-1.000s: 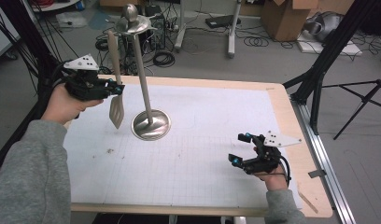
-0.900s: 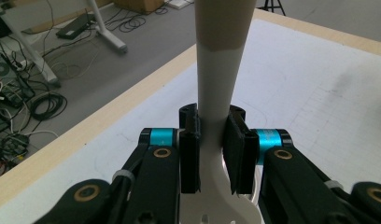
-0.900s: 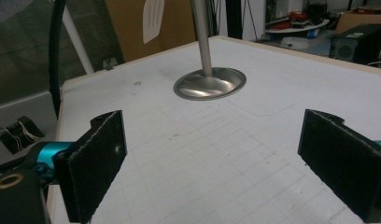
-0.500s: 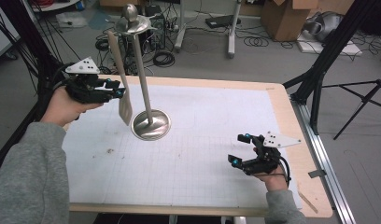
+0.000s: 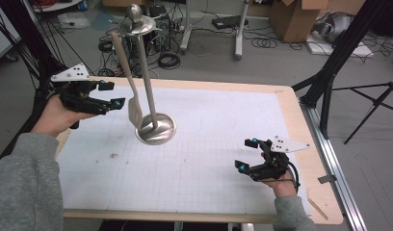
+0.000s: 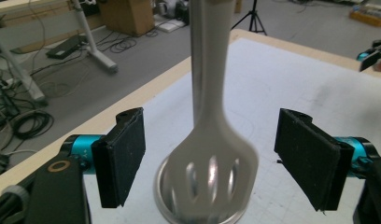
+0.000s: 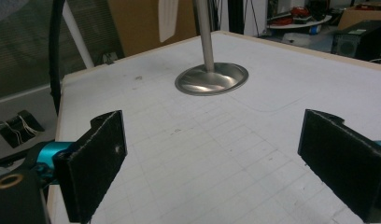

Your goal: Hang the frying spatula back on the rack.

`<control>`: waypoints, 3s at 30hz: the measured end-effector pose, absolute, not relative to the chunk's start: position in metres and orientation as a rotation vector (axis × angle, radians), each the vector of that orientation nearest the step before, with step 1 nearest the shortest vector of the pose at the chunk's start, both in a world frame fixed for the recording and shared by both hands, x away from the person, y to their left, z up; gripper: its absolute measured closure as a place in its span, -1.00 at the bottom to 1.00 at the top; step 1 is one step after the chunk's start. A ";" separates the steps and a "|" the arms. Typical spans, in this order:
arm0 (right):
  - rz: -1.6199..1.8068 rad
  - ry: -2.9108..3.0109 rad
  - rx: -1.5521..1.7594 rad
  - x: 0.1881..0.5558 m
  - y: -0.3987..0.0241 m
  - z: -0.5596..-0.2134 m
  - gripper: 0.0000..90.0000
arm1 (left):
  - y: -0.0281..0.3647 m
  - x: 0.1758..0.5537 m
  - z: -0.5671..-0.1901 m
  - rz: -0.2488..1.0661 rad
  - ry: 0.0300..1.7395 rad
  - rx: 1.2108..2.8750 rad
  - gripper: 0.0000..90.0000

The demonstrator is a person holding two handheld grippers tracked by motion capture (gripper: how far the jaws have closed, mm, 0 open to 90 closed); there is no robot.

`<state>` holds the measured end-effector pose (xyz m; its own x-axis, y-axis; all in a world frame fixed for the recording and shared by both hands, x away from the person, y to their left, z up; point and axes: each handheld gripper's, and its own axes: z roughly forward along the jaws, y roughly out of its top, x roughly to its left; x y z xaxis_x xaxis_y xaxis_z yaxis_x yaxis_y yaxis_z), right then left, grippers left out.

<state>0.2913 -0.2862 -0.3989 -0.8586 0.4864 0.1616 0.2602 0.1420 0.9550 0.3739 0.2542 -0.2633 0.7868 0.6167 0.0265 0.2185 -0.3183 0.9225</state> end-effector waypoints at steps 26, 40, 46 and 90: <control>1.786 2.252 0.737 0.292 -0.284 -0.402 -0.85 | 0.267 0.352 -0.271 0.436 0.586 1.857 -0.61; 1.777 2.259 0.736 0.291 -0.283 -0.402 -0.85 | 0.279 0.335 -0.281 0.459 0.571 1.812 -0.61; 1.773 2.260 0.737 0.291 -0.283 -0.402 -0.85 | 0.282 0.323 -0.281 0.478 0.557 1.751 -0.61; 1.777 2.235 0.743 0.291 -0.283 -0.400 -0.85 | 0.295 0.277 -0.339 0.597 0.612 1.748 -0.61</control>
<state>0.2911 -0.2835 -0.3999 -0.8562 0.4925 0.1563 0.2632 0.1554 0.9521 0.2770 0.2946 -0.3388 0.7361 0.6716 0.0838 0.1004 -0.2308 0.9678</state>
